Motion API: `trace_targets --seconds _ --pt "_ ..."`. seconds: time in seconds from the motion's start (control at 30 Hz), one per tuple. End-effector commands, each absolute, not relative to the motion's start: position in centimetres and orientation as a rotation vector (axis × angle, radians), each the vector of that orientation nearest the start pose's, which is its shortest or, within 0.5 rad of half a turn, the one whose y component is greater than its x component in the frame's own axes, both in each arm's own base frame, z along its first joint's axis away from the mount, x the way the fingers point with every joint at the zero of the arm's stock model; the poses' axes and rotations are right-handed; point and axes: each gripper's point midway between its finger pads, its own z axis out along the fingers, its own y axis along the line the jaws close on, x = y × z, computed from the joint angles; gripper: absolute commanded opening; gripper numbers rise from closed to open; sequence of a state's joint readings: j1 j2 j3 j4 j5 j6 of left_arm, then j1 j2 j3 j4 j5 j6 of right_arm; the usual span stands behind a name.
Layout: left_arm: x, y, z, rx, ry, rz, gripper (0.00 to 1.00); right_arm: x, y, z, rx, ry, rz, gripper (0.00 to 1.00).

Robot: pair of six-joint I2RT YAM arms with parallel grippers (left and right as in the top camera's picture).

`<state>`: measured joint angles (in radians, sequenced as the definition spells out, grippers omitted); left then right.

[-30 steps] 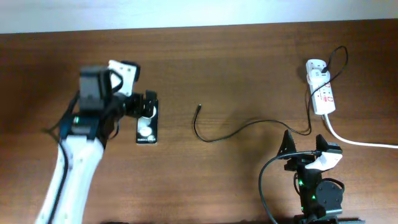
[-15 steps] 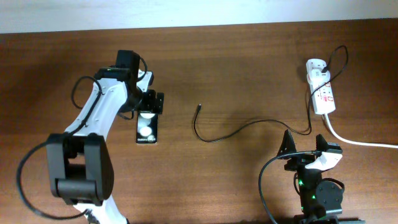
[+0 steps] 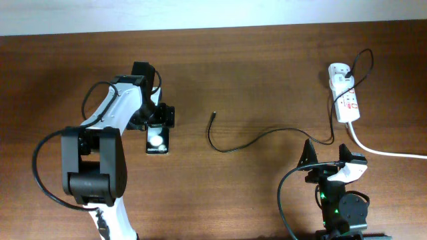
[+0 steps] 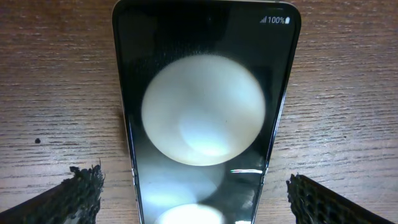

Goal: Plug charger to phone and switch on socket
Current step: 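Move the left gripper forward over the black phone and lower onto it, then close the left gripper on the phone's sides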

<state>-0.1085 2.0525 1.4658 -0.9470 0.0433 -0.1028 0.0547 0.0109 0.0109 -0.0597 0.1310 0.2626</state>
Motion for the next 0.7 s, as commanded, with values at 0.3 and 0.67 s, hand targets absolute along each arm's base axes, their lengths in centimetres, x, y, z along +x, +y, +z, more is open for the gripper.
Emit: trace_targets --seconds 0.3,0.67 --pt "36.5 -4.3 -1.0 -0.064 3.159 0.053 0.93 24.5 -1.1 15.9 0.282 1.612 0.130 0.99" --pt "35.4 -5.8 -1.5 -0.058 3.178 0.063 0.79 24.5 -1.1 15.9 0.282 1.612 0.130 0.99"
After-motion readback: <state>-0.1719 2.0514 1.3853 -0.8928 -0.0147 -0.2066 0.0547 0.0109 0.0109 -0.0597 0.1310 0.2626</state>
